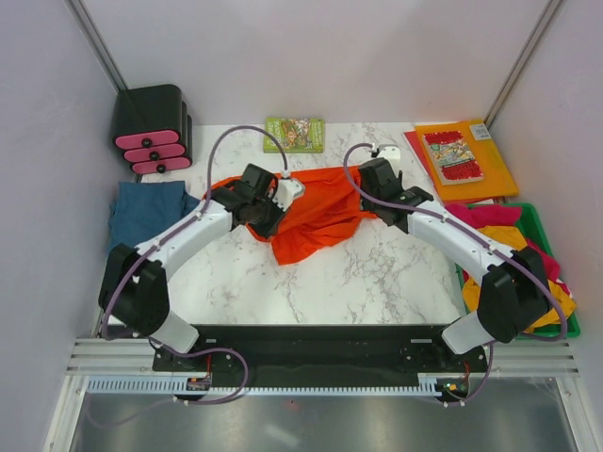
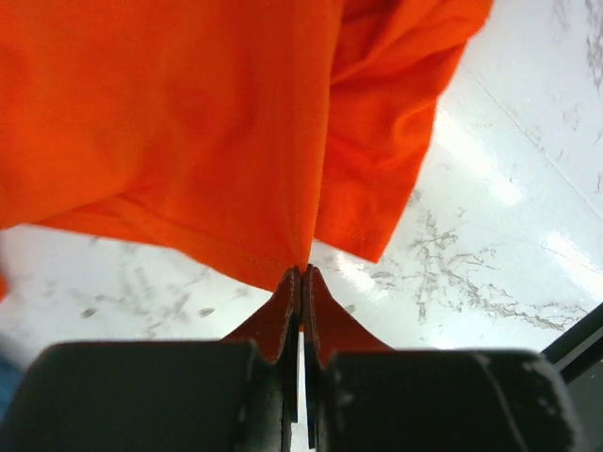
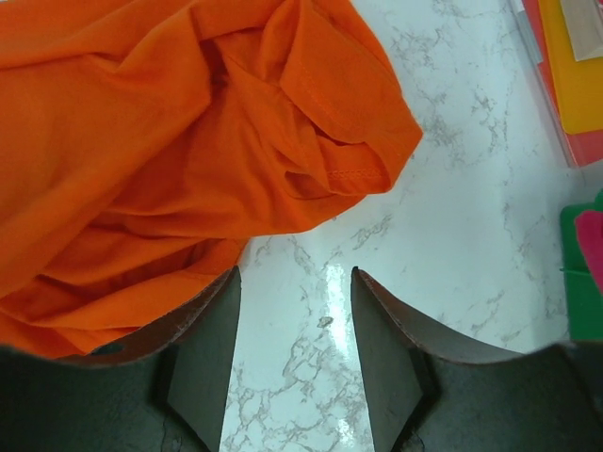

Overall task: Fold and stack the t-shirts
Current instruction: Flatten out the tshirt

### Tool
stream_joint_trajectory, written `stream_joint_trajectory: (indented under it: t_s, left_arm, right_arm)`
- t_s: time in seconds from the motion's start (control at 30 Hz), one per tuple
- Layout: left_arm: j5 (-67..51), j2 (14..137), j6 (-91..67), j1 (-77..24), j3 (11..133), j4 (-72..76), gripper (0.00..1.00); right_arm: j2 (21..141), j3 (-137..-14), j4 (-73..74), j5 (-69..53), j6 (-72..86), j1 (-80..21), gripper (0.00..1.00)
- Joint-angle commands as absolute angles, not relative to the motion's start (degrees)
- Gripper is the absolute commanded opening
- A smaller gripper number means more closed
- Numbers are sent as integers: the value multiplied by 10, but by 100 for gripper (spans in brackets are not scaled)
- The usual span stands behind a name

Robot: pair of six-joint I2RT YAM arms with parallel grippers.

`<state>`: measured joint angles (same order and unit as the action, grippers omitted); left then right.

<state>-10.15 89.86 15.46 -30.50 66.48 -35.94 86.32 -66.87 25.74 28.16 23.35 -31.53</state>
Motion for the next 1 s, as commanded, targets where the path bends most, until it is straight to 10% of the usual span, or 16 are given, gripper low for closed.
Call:
stream_joint_trajectory:
  t_s: [0.0, 0.97]
  left_arm:
    - [-100, 820, 161, -252, 709, -392, 2]
    - [-120, 823, 156, 36, 894, -383, 2]
  right_arm:
    - [853, -659, 239, 286, 240, -281, 58]
    - [970, -707, 184, 236, 251, -269, 54]
